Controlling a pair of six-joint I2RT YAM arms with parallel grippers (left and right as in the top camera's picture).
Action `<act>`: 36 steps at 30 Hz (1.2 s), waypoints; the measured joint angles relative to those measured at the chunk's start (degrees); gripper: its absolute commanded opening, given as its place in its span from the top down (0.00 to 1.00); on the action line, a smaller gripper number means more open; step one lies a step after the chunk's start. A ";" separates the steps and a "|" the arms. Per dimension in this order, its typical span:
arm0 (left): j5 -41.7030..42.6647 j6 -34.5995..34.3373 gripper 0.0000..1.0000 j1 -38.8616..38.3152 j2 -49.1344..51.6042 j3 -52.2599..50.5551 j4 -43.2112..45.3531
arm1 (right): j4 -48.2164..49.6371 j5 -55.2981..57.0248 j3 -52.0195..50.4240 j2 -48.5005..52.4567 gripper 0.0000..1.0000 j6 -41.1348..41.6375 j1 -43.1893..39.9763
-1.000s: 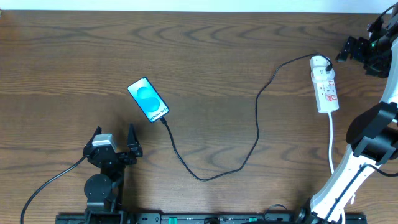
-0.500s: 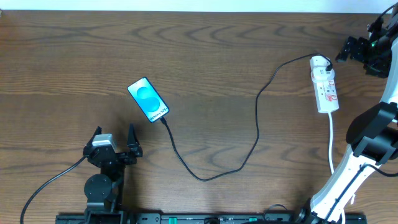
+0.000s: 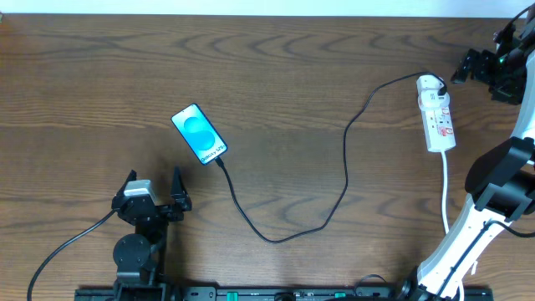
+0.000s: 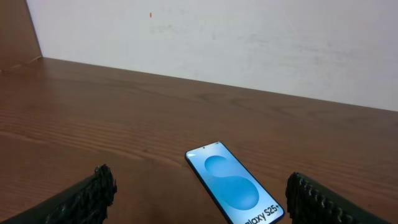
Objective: Plug charger to phone and switch on socket
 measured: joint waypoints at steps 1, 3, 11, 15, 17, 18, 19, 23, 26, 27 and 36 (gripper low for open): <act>0.00 0.00 0.11 0.00 0.00 0.00 0.00 | 0.00 0.00 0.00 0.00 0.01 0.00 0.00; 0.00 0.00 0.11 0.00 0.00 0.00 0.00 | 0.00 0.00 0.00 0.00 0.01 0.00 0.00; 0.00 0.00 0.11 0.00 0.00 0.00 0.00 | 0.00 -0.02 0.00 0.00 0.01 0.00 0.00; 0.00 0.00 0.11 0.00 0.00 0.00 0.00 | 0.07 0.00 0.00 0.00 0.01 0.00 0.02; 0.00 0.00 0.11 0.00 0.00 0.00 0.00 | 0.33 0.00 0.00 0.00 0.01 0.00 0.02; 0.00 0.00 0.11 0.00 0.00 0.00 0.00 | 0.68 0.00 0.00 0.00 0.01 0.00 0.04; 0.00 0.00 0.10 0.00 0.00 0.00 -0.02 | 1.62 -0.04 0.00 0.00 0.01 0.13 0.11; 0.00 0.00 0.11 0.00 0.00 0.02 -0.02 | 6.93 -1.27 -0.52 0.00 0.01 0.96 0.79; 0.00 0.00 0.10 0.00 0.00 0.02 -0.07 | 9.97 -3.06 -2.71 0.00 0.01 2.40 1.77; 0.00 0.00 0.11 0.00 0.00 0.02 -0.07 | 10.93 -3.45 -3.63 0.00 0.01 2.89 2.01; 0.00 0.00 0.11 0.00 0.00 0.13 -0.20 | 31.76 -5.95 -30.84 -10.56 0.01 10.16 3.02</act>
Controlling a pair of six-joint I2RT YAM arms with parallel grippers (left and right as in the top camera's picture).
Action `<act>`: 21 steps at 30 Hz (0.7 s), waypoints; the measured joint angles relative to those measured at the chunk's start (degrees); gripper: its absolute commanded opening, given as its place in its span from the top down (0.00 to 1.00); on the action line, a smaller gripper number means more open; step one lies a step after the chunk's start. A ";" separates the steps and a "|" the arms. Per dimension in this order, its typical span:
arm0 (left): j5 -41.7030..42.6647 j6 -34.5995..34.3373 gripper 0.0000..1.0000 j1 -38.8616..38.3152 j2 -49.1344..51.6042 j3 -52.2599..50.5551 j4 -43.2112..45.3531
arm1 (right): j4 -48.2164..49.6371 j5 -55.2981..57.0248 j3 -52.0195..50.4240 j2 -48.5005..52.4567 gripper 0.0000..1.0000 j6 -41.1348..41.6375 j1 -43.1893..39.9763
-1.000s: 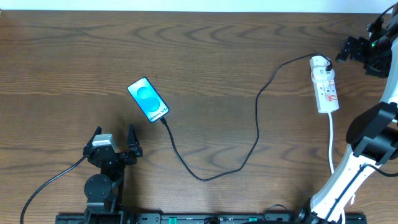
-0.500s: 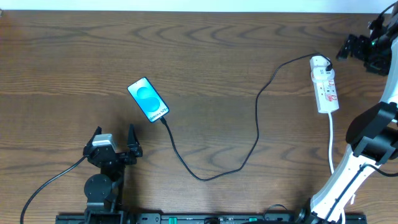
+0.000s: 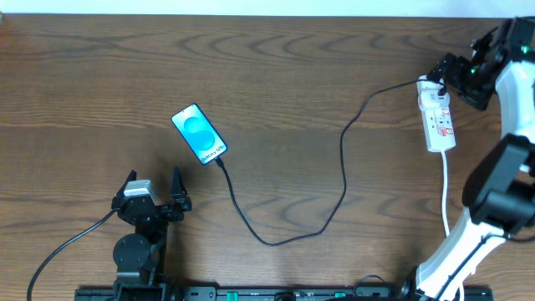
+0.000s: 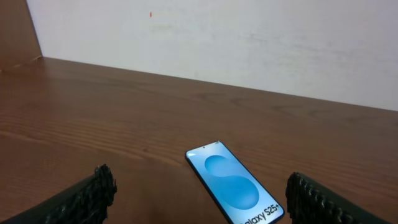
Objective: Plug charger to phone and switch on socket
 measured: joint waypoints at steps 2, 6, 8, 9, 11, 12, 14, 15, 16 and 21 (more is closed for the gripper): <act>-0.02 0.00 0.11 0.00 0.00 0.02 -0.02 | 6.14 0.04 -7.80 -6.23 0.01 0.76 -0.02; 0.00 0.00 0.10 0.00 0.00 0.02 -0.04 | 13.64 -0.26 -17.81 -14.91 0.01 1.92 0.00; -0.02 0.00 0.11 0.00 0.00 0.02 -0.04 | 16.65 -0.31 -21.73 -17.79 0.01 2.14 0.00; 0.00 0.00 0.11 0.00 0.00 0.02 -0.04 | 19.08 -0.42 -24.44 -19.65 0.01 2.32 0.00; -0.02 0.00 0.11 0.00 0.02 0.02 -0.07 | 21.35 -0.81 -27.65 -21.62 0.01 2.47 0.00; 0.00 0.00 0.11 0.00 0.00 0.02 -0.07 | 24.85 -0.83 -29.66 -22.53 0.01 2.58 0.11; -0.02 0.00 0.10 0.00 0.00 0.02 -0.04 | 28.79 -0.85 -33.05 -24.30 0.01 2.73 0.50; -0.02 0.00 0.11 0.00 0.02 0.02 -0.07 | 31.98 -0.92 -36.11 -26.10 0.01 2.84 1.27; -0.02 0.00 0.10 0.00 0.00 0.02 -0.07 | 33.31 -0.98 -37.70 -27.12 0.01 2.89 1.84; -0.02 0.00 0.11 0.00 0.00 0.02 -0.04 | 45.48 0.07 -47.39 -32.94 0.01 2.93 5.55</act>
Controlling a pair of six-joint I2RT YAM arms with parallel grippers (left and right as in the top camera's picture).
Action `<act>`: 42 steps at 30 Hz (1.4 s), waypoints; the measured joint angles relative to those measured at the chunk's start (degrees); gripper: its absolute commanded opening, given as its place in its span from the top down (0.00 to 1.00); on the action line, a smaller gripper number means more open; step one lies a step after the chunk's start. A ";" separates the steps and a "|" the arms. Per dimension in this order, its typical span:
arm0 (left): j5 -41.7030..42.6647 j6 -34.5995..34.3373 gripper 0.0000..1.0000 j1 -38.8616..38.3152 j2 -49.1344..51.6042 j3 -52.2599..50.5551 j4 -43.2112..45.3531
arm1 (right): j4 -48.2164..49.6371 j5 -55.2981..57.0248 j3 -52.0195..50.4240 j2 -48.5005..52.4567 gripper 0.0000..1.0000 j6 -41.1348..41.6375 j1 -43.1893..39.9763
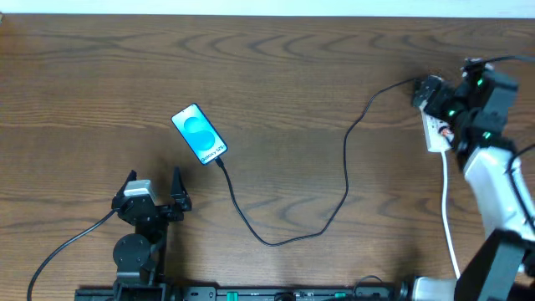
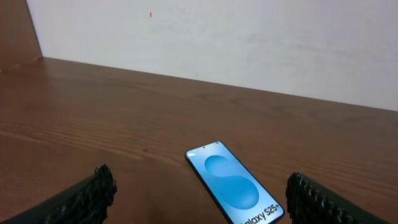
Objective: Plug charger to phone and switch on socket
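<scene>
The phone [image 1: 199, 134] lies face up left of centre with its blue screen lit; the left wrist view also shows the phone [image 2: 235, 190]. A black charger cable [image 1: 345, 167] meets its lower end and loops across to the white power strip [image 1: 435, 138] at the right. My right gripper [image 1: 431, 92] sits over the strip's far end and hides the socket, the plug and the switch there; its jaws cannot be made out. Short of the phone, my left gripper [image 1: 151, 189] rests open, its fingers [image 2: 93, 194] wide apart and holding nothing.
The strip's white lead [image 1: 449, 217] runs down the right side toward the front edge, beside my right arm [image 1: 493, 180]. The charger cable's loop reaches low at the front centre. A white wall [image 2: 249, 43] stands behind the table.
My right gripper has moved from just beside the strip's far end to directly over it, and the arm now lies along the right side. The left gripper, the phone and the cable are unchanged.
At first my right gripper was at the far right edge, well apart from the power strip, with the cable attached to the phone. Then it was close to the strip's far end. Now it covers that end. The left gripper stayed open short of the phone.
</scene>
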 measured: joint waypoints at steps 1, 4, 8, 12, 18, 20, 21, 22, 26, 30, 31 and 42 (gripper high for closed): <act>0.00 0.00 0.10 0.00 0.00 0.00 -0.02 | 1.66 0.61 -2.60 -1.86 0.01 0.00 0.94; 0.02 0.00 0.11 0.00 0.00 0.02 -0.04 | 5.68 2.84 -8.37 -6.32 0.01 0.00 2.12; -0.02 -0.02 0.10 0.00 0.00 0.02 -0.07 | 8.48 6.23 -15.89 -13.51 0.01 0.00 2.27; -0.02 0.00 0.11 0.00 0.00 0.02 -0.07 | 11.15 9.11 -22.34 -19.98 0.01 -0.02 2.27; 0.00 0.00 0.10 0.00 0.00 0.02 -0.07 | 17.33 11.28 -31.47 -28.37 0.01 -0.02 2.27; 0.00 -0.02 0.11 0.00 0.00 0.02 -0.07 | 20.20 11.50 -34.07 -30.47 0.01 -0.02 2.27; 0.00 0.00 0.10 0.00 0.00 0.02 -0.07 | 21.51 11.65 -35.63 -31.85 0.01 -0.02 2.29; 0.00 0.00 0.10 0.00 0.00 0.02 -0.07 | 22.45 11.89 -37.35 -33.44 0.01 -0.02 2.36; 0.02 0.00 0.10 0.00 0.00 0.04 -0.07 | 24.70 14.03 -43.30 -39.17 0.01 -0.07 4.11; 0.02 0.00 0.11 0.00 0.00 0.04 -0.07 | 24.79 17.79 -47.50 -44.37 0.01 -0.44 7.34; 0.00 0.00 0.11 0.00 0.00 0.04 -0.07 | 24.79 18.73 -48.26 -45.55 0.01 -0.74 8.13; 0.00 0.00 0.10 0.00 0.00 0.04 -0.09 | 20.50 21.59 -54.47 -60.04 0.01 -8.46 13.22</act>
